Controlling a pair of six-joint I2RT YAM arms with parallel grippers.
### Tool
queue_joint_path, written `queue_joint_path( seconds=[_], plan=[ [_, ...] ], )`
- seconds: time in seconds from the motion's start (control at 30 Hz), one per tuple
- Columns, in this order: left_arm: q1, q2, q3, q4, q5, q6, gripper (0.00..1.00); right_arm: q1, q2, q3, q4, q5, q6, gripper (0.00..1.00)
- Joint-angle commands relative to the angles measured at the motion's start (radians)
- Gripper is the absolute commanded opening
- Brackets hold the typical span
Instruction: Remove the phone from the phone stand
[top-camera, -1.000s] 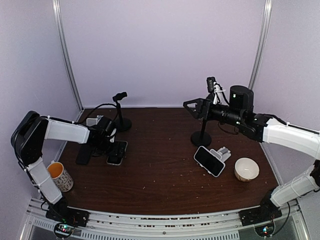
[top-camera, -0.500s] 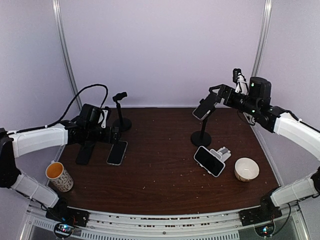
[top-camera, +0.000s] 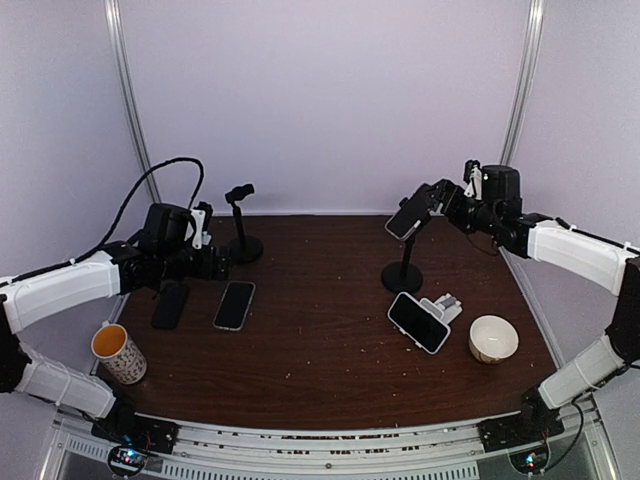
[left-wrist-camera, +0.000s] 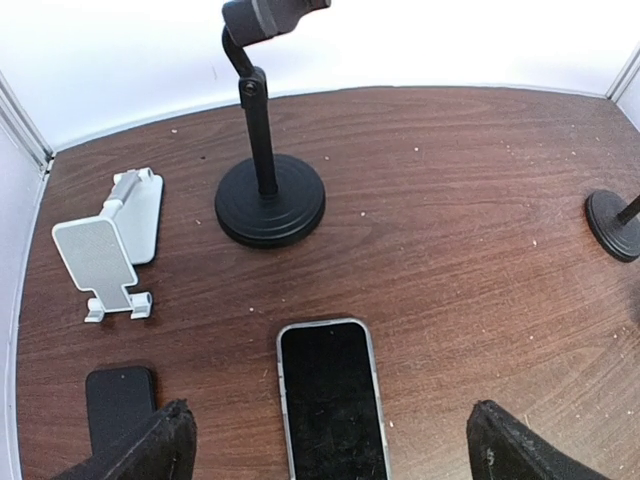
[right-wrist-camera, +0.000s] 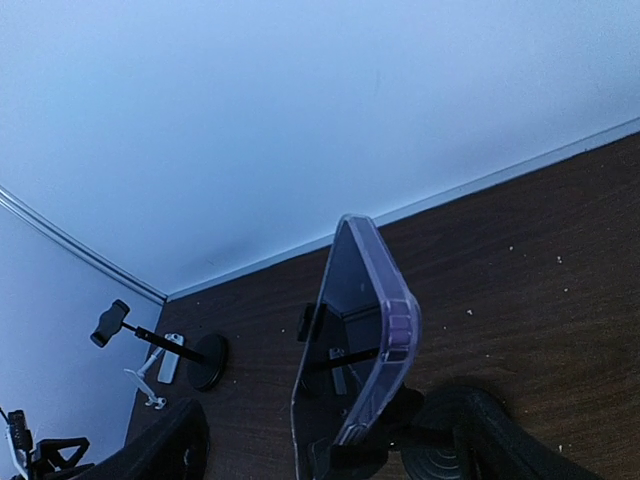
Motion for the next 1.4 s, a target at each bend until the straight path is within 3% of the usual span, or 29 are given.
queue_joint_path(
  seconds=[0.0, 0.13, 0.4, 0.83, 1.17, 1.37],
  plan=[
    [-0.005, -0.034, -0.018, 0.030, -0.022, 0.015, 0.98, -0.006, 0.049, 0.065, 0.046, 0.016, 0.045, 0.86],
    [-0.005, -0.044, -0.023, 0.026, -0.031, 0.015, 0.98, -0.008, 0.116, 0.093, 0.065, 0.004, 0.066, 0.82],
    [-0.005, -0.059, -0.025, 0.016, -0.065, 0.021, 0.98, -0.007, 0.201, 0.106, 0.147, -0.061, 0.154, 0.62],
    [-0.004, -0.070, -0.019, 0.010, -0.076, 0.018, 0.98, 0.009, 0.237, 0.097, 0.231, -0.164, 0.205, 0.17],
    [-0.005, -0.076, -0.006, 0.007, -0.078, 0.017, 0.98, 0.071, 0.280, 0.203, 0.270, -0.328, 0.181, 0.05],
    [-0.005, -0.093, 0.003, 0.015, -0.057, 0.057, 0.98, 0.114, 0.291, 0.263, 0.290, -0.437, 0.168, 0.03]
  ],
)
